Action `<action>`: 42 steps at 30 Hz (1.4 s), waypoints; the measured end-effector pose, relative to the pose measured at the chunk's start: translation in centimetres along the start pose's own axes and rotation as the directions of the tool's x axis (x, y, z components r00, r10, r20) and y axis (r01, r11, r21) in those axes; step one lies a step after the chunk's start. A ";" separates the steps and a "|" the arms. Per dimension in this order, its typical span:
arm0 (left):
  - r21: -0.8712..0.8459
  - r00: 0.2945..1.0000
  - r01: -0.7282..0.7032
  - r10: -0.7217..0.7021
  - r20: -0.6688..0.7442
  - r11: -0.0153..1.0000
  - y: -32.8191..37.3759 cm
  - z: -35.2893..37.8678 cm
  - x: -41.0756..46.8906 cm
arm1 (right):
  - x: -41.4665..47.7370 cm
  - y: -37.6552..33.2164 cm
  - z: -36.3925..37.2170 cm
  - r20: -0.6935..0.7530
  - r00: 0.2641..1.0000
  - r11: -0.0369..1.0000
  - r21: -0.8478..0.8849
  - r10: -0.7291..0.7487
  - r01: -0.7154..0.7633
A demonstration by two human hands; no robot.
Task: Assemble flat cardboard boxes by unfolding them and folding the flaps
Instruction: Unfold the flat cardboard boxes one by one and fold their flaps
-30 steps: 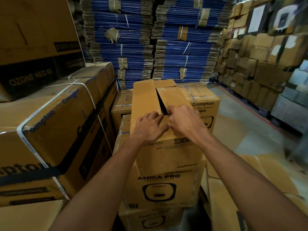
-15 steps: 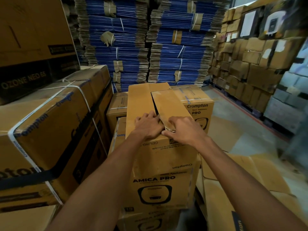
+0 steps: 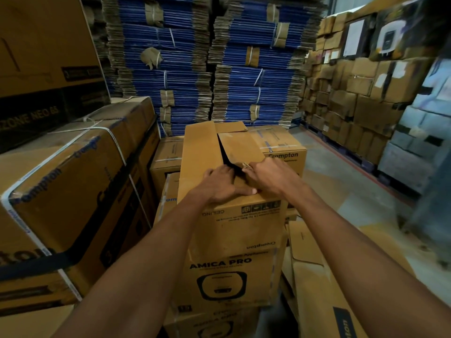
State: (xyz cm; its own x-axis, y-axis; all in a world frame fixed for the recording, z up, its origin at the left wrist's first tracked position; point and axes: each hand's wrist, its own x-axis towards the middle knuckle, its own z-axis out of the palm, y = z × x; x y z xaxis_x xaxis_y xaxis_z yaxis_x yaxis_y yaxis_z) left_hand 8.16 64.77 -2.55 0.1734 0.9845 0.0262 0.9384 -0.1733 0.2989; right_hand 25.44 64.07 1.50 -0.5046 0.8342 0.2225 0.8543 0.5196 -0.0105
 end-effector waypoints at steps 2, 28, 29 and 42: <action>-0.098 0.997 0.037 -0.030 0.074 0.994 1.2 -0.6 0.8 | 0.1 0.3 -0.1 -0.017 1.000 1.000 0.009 0.008 -0.008; -0.005 0.895 -0.254 0.233 -0.381 0.967 7.3 -6.4 -6.4 | 1.3 6.7 -5.2 0.345 0.938 0.630 0.728 0.004 -0.271; 0.065 0.889 -0.274 0.278 -0.364 0.960 7.5 -6.8 -6.9 | 1.2 6.8 -5.0 0.398 0.917 0.577 0.755 -0.029 -0.310; 0.232 0.980 -0.197 0.190 0.053 0.953 11.2 -5.1 -12.4 | 0.3 6.4 -5.4 0.678 0.636 0.638 0.682 -0.369 -0.357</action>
State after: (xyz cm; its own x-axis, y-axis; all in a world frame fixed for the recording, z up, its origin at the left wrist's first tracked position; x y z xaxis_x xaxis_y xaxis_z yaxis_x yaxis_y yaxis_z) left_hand 14.95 50.74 5.33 0.3637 0.9310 0.0322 0.9292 -0.3650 0.0578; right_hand 31.44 66.69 6.80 -0.7205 0.4637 -0.5156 0.6405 0.1601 -0.7511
